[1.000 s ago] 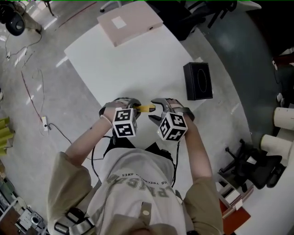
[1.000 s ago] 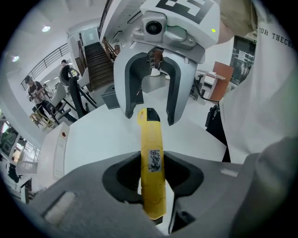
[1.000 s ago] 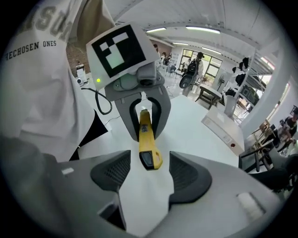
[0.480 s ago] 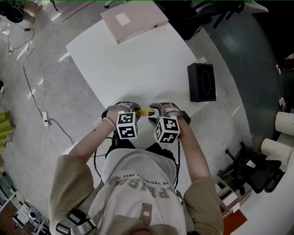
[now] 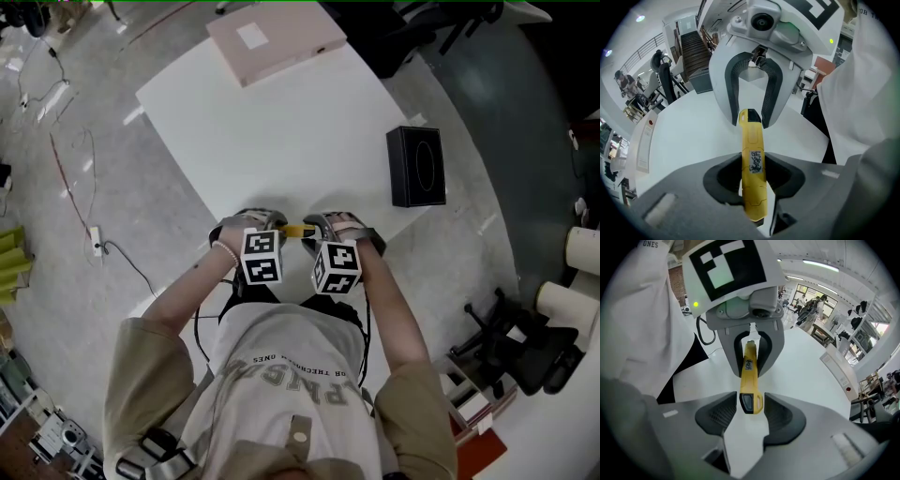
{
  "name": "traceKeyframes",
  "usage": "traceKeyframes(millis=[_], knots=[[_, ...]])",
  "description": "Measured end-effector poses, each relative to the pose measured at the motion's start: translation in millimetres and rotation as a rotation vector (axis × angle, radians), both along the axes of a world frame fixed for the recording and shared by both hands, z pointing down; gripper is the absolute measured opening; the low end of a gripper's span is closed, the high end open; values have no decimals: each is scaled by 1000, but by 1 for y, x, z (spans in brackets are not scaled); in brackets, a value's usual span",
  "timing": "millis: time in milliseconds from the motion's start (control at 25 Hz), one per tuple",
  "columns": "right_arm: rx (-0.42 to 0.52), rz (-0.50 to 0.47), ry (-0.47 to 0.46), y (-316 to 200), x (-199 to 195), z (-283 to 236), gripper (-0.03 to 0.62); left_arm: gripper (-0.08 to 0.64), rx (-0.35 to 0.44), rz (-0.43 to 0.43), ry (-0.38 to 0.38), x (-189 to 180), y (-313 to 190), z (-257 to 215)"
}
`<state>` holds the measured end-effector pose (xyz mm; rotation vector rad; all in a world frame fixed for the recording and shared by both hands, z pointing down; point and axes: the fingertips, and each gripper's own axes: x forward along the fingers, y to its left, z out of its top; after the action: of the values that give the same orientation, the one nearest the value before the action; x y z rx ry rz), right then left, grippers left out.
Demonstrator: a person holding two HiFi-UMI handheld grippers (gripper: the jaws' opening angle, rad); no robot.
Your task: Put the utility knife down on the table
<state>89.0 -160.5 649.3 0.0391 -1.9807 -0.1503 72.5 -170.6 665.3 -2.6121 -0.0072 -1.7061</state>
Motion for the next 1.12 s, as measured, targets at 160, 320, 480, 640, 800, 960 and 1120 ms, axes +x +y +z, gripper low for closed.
traceKeyframes(millis=[160,320,480,640,800,960,1120], knots=[[29,0,-4,0,-3,3,156,124,1,-2,-7,-2,3,3],[33,-8,-4,5,-5,6,150,124,4,0,-10,-4,6,6],[53,-27,-2,7,-6,6,149,127,23,-13,-2,-5,8,8],[72,-42,-17,8,-6,8,147,127,31,-20,8,-5,9,11],[65,-50,-27,11,-6,8,146,129,42,-11,3,-4,11,12],[55,-54,-27,14,-4,10,146,129,37,-8,1,-3,13,15],[40,-55,-26,16,-4,14,146,130,27,-7,-2,-2,16,18]])
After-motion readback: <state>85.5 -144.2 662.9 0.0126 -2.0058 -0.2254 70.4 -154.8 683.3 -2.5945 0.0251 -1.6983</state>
